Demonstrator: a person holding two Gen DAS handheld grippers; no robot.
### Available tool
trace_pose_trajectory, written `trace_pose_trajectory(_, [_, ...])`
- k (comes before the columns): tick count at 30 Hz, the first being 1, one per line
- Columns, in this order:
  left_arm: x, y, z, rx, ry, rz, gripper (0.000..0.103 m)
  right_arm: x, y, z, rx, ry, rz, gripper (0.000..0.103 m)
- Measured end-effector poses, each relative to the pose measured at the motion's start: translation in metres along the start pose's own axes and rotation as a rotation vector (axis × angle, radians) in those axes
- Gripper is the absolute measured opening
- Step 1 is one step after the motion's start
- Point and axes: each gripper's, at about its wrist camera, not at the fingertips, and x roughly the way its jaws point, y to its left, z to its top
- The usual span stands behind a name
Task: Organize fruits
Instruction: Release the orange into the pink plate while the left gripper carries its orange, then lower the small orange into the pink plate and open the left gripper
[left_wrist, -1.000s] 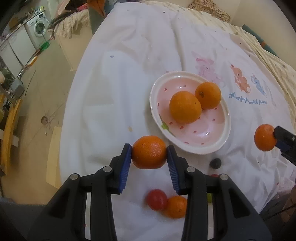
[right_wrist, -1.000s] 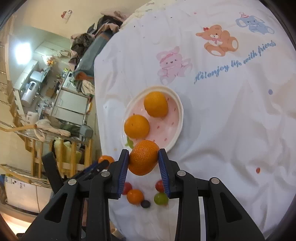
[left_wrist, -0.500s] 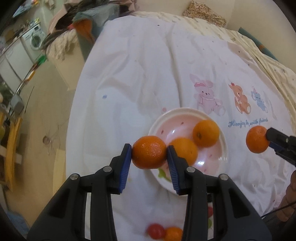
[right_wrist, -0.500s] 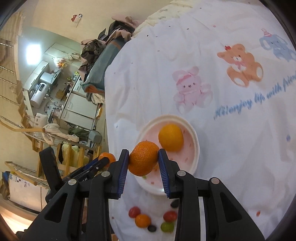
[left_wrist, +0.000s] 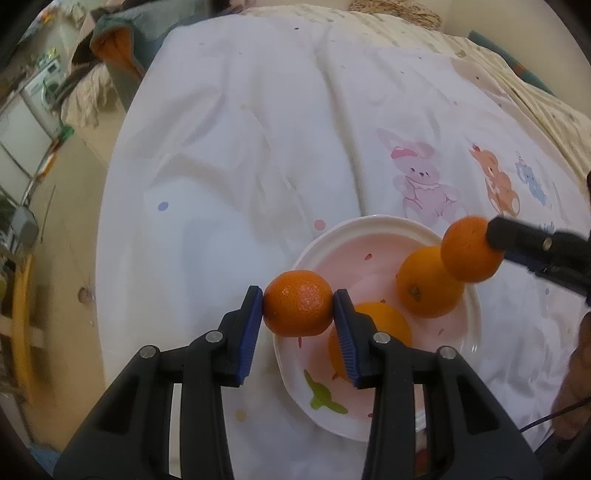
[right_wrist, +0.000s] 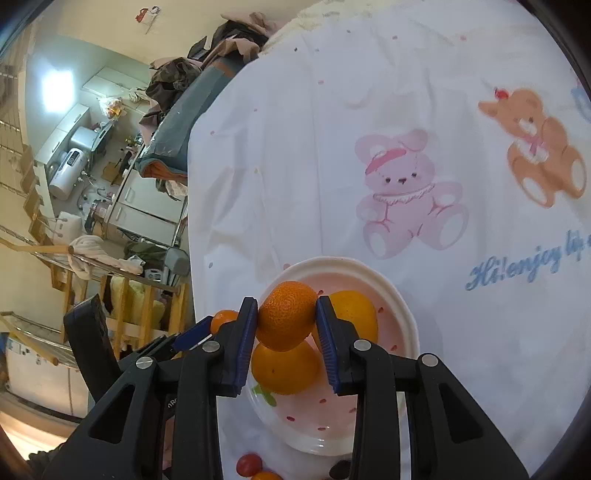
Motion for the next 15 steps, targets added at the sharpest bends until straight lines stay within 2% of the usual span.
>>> trace_pose_trajectory(6, [0.004,0.003,-0.001,-0.039,0.029,-0.056,0.036,0.016,-0.003,-0.003,0.006,0.029,0.007,0.035])
trace_pose_trajectory(15, [0.005,-0.005,-0.001,-0.028,0.032,-0.061,0.036,0.014,0.002,-0.003,0.001,0.010,-0.004,0.037])
